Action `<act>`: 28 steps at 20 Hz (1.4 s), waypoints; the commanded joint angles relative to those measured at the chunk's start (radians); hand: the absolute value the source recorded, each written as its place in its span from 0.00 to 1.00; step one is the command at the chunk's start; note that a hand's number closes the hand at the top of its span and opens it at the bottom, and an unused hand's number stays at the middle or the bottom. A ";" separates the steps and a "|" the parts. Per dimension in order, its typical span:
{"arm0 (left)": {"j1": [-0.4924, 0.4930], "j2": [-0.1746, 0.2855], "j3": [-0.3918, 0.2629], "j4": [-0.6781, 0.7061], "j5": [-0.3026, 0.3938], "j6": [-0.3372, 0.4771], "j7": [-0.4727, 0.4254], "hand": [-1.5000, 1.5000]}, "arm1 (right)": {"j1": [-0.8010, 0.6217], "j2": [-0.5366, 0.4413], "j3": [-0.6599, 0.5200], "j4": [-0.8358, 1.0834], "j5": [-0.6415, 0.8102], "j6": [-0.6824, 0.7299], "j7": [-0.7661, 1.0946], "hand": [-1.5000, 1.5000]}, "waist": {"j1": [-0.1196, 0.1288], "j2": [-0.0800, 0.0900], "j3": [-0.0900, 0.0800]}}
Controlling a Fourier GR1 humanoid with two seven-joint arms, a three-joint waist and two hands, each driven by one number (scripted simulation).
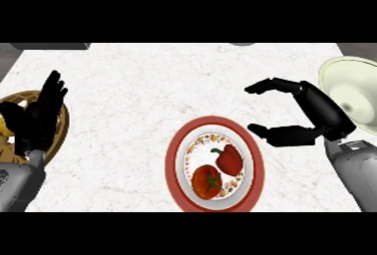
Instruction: Pick the bell pepper from the plate and place it in the bowl
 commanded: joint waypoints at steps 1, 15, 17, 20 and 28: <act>0.046 0.004 -0.012 -0.071 -0.013 0.002 -0.002 0.50 | 0.152 -0.111 0.012 -0.108 0.174 -0.076 -0.049 0.00 | -0.026 0.012 0.008; 0.116 -0.029 0.057 -0.133 -0.073 -0.070 0.008 0.50 | 0.238 -0.164 -0.091 -0.445 0.173 0.116 0.085 0.00 | 0.002 0.026 0.006; 0.118 -0.019 0.068 -0.209 -0.082 -0.064 0.082 0.50 | 0.212 -0.147 -0.087 -0.464 0.191 0.143 0.132 0.00 | 0.002 0.025 0.007; 0.130 -0.011 0.116 -0.124 -0.063 -0.128 -0.020 0.50 | 0.066 -0.130 -0.063 -0.420 0.169 0.210 0.240 0.00 | 0.008 0.027 0.006; 0.164 -0.044 0.070 -0.213 -0.102 -0.090 0.030 0.50 | -0.171 -0.102 0.151 -0.315 0.230 0.429 0.492 0.00 | 0.022 0.026 0.006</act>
